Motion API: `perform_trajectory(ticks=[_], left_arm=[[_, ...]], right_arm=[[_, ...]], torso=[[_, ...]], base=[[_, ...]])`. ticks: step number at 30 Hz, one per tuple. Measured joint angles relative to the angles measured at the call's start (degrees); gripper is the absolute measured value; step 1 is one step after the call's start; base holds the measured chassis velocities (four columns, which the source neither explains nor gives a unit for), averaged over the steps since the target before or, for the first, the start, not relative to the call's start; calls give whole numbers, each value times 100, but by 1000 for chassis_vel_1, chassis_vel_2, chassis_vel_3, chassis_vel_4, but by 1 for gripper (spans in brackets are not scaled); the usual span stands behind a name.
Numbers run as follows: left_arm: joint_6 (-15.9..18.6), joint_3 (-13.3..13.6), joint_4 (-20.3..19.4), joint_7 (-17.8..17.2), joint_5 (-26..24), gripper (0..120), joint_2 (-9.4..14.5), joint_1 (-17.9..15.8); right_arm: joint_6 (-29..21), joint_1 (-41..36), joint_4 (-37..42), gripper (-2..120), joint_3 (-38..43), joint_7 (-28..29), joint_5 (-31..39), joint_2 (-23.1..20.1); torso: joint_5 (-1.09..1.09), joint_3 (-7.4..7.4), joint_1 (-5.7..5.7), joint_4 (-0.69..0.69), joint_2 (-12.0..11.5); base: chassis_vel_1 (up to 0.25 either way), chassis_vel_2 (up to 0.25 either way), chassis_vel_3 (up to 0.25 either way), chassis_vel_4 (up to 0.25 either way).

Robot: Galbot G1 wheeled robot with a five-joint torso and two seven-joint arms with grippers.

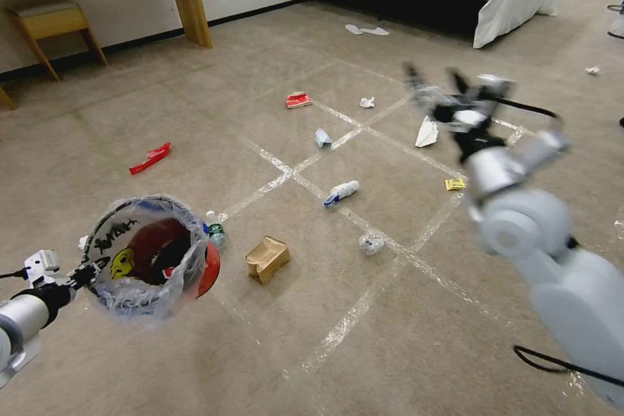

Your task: Pick up the trash bin and place the garbage on the floor into it.

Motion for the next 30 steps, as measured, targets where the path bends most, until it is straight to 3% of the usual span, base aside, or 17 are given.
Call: perform_trajectory(ticks=[4, 6, 12, 14, 21, 30], left_arm=[[0, -22, -28, 11, 55, 0, -78, 3], [0, -47, -44, 46, 165, 0, -160, 5], [0, -51, -54, 59, 203, 0, -198, -6], [0, -59, -55, 60, 216, 0, -211, -19], [0, -94, -49, 62, 221, 0, -259, -12], [0, -134, -73, 75, 212, 0, -253, 40]], right_arm=[[148, -616, 93, 100, 579, -14, -392, 169], [325, -1372, 159, 100, 1164, -90, -902, 441], [622, -2151, 153, 100, 1552, -245, -1538, 791], [838, -2640, 29, 100, 1771, -344, -1889, 1217], [1075, -2853, -259, 100, 1658, -428, -2226, 1625], [1123, -2778, -409, 100, 1389, -431, -2365, 1791]], torso=[[-4, -1, 0, 0, 0], [-3, 0, 0, 1, 0], [-2, 0, 0, 0, 0], [-3, -1, 0, -1, 0], [-4, 0, 0, 0, 0], [-4, 0, -1, 1, 0]], base=[[0, 0, 0, 0], [0, 0, 0, 0], [0, 0, 0, 0], [0, 0, 0, 0], [0, 0, 0, 0], [0, 0, 0, 0]])
